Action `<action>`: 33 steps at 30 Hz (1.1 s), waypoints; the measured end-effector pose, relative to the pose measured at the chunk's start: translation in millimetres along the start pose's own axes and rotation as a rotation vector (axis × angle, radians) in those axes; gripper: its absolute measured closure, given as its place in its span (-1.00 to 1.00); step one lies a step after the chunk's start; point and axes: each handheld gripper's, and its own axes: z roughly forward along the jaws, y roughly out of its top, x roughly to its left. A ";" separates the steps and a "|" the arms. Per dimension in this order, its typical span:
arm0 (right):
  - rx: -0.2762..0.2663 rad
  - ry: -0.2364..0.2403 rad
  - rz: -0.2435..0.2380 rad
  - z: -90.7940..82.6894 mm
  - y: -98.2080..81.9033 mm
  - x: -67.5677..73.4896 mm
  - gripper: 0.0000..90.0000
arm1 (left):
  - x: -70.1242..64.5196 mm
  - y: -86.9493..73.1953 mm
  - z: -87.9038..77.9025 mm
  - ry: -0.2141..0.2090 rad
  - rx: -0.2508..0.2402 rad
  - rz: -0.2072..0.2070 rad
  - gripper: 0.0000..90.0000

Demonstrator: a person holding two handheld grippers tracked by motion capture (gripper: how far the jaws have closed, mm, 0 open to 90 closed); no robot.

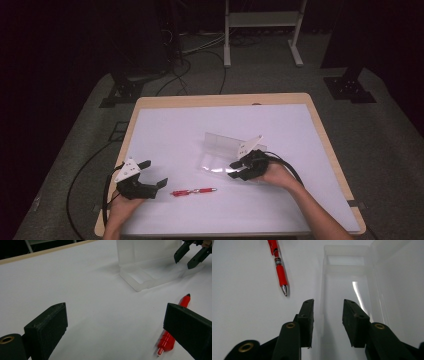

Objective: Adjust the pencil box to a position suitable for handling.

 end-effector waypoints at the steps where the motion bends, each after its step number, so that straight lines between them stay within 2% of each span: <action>1: -0.008 0.000 0.008 -2.8 -1.7 -0.1 0.32 | -0.4 0.1 0.2 -0.001 -0.001 0.000 -0.90; 16: -0.067 -0.048 0.087 -40.3 -24.6 -0.6 0.01 | -3.8 1.0 3.0 -0.014 0.011 0.015 -0.90; 20: -0.092 -0.066 0.103 -50.8 -31.5 -1.0 -0.05 | -4.0 1.5 1.8 -0.001 0.009 0.028 -0.90; 27: -0.102 -0.097 0.144 -64.2 -50.3 -2.9 -0.19 | -3.0 1.3 2.1 -0.004 0.011 0.028 -0.90; 33: -0.144 -0.141 0.182 -81.2 -69.6 -1.3 -0.22 | -3.4 1.4 1.9 -0.005 0.006 0.028 -0.90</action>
